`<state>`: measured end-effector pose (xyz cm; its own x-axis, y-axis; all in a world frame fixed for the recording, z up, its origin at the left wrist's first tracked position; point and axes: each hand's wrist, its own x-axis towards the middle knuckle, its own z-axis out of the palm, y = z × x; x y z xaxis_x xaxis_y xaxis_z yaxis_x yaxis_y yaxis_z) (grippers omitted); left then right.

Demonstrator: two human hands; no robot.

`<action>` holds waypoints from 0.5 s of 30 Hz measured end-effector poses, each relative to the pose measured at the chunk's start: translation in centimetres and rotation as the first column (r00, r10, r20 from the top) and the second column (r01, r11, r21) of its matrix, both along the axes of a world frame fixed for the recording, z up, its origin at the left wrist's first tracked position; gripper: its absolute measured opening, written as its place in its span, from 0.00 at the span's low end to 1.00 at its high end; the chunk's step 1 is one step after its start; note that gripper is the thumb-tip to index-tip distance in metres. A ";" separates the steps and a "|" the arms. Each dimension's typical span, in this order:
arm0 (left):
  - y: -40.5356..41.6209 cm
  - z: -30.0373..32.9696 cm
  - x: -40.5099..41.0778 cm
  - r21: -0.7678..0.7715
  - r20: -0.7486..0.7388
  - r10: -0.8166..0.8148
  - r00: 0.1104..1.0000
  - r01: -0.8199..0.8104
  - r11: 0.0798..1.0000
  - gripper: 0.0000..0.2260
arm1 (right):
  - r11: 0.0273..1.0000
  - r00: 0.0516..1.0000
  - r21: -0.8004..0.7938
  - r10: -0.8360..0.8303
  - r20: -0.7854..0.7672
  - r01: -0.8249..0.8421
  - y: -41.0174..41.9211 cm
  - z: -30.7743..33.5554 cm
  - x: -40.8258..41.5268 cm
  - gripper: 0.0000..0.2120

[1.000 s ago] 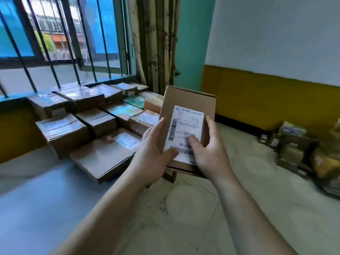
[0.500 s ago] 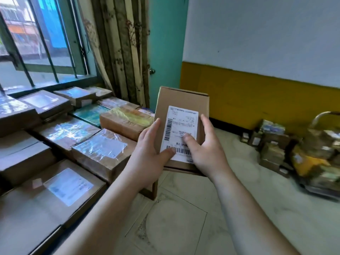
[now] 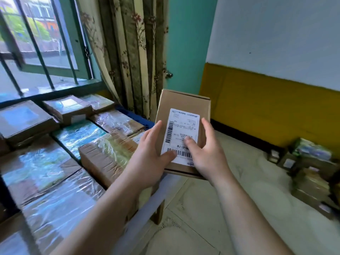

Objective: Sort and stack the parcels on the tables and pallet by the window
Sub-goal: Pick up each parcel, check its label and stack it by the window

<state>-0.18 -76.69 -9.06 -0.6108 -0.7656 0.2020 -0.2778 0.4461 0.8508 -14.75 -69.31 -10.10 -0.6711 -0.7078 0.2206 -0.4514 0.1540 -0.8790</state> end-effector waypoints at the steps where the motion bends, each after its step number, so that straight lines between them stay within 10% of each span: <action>1: -0.9 -0.2 -1.0 0.007 0.002 0.030 1.000 -0.030 1.000 0.37 | 0.999 0.999 -0.003 0.032 -0.005 -0.032 -1.2 -0.1 -1.2 0.34; 15: -11.0 0.4 -6.8 0.155 -0.085 0.384 0.919 -0.369 0.917 0.41 | 0.863 0.863 0.002 0.504 0.038 -0.505 -18.6 1.0 -9.0 0.33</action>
